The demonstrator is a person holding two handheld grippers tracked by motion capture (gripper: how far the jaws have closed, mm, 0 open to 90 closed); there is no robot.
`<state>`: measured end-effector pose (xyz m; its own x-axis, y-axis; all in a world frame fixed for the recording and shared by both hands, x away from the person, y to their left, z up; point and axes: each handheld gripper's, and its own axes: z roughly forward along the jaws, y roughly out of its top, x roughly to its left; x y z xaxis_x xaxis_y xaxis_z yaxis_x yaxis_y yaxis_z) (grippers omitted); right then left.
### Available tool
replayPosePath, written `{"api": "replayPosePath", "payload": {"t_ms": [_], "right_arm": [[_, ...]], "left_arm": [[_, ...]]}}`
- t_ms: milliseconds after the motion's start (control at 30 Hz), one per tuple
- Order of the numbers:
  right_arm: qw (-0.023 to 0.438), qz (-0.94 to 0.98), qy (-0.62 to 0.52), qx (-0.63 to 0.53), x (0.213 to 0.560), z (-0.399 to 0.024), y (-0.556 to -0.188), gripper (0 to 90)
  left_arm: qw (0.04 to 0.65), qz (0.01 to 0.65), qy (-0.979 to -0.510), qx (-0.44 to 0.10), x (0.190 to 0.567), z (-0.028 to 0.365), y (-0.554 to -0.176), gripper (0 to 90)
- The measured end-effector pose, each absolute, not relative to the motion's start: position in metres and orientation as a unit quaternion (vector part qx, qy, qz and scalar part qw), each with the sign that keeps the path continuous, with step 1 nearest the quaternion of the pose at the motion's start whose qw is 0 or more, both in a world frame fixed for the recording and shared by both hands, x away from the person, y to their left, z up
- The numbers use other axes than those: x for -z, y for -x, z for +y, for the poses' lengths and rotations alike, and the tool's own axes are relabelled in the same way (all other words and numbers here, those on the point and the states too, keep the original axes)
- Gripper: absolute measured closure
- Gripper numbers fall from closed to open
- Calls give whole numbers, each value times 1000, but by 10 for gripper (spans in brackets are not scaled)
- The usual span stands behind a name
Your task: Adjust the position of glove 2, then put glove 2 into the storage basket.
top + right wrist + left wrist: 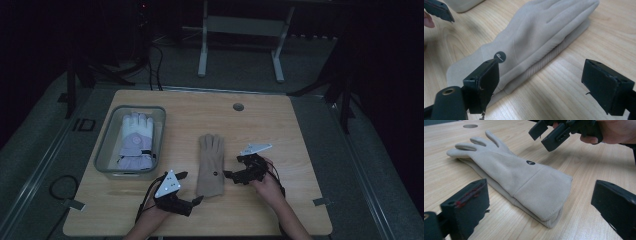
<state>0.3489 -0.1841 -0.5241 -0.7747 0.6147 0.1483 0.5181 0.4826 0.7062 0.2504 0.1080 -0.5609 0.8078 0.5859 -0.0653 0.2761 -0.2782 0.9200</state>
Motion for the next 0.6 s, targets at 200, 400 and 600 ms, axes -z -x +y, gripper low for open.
{"api": "replayPosePath", "payload": {"t_ms": [200, 400, 600], "right_arm": [[49, 850, -343, -397, 527, -188, -351, 137], [42, 838, -344, -421, 523, -187, -357, 133], [43, 828, -360, -428, 524, -182, -371, 159]], "left_arm": [[518, 269, -798, -154, 559, 105, -252, 39], [493, 286, -811, -135, 555, 98, -258, 40], [478, 254, -830, -136, 551, 89, -258, 68]]}}
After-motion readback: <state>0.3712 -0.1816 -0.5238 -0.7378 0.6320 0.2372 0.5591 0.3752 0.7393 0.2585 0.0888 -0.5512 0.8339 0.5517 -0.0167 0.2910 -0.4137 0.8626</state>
